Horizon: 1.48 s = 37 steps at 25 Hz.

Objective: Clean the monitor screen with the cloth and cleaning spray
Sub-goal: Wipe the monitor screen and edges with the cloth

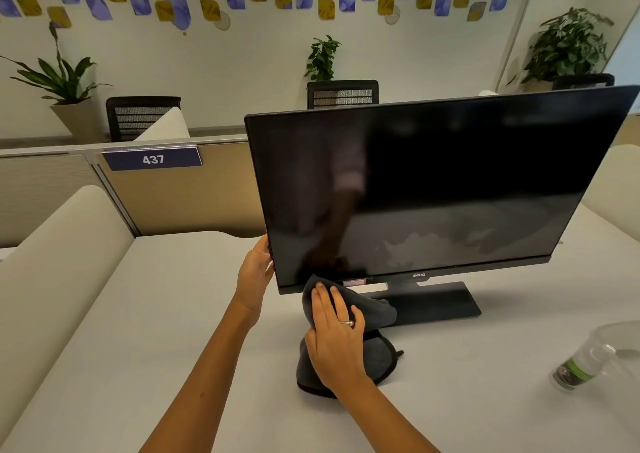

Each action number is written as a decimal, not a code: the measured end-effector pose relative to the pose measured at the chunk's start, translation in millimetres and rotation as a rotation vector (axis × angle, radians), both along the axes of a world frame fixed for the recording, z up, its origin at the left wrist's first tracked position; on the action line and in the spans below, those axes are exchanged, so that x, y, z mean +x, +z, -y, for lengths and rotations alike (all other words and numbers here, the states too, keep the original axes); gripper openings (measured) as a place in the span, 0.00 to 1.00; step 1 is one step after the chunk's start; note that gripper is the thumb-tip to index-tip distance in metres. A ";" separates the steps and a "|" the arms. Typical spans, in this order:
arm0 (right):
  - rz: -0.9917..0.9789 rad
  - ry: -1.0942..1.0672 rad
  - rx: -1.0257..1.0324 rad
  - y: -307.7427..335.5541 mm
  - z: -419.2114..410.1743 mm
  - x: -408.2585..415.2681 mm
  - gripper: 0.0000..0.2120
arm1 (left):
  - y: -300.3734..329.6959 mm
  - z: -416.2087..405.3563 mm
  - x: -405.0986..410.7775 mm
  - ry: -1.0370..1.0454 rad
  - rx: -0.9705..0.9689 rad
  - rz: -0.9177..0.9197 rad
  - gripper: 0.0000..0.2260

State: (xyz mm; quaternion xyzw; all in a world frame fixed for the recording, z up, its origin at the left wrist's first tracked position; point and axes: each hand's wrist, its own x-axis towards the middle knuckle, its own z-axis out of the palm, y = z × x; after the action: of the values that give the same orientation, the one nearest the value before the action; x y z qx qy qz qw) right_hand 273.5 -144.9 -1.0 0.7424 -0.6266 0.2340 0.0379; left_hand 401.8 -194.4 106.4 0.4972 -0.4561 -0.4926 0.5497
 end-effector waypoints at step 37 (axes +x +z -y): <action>0.961 -0.343 -0.222 45.6 76.4 -44.7 0.35 | -23.9 -0.5 -21.9 0.093 -0.063 0.088 0.24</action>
State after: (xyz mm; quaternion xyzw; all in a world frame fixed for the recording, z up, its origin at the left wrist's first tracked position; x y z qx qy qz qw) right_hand 228.9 -221.3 44.7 0.4294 -0.6573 0.6037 -0.1377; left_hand 380.0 -193.9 82.5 0.5213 -0.4715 -0.4297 0.5668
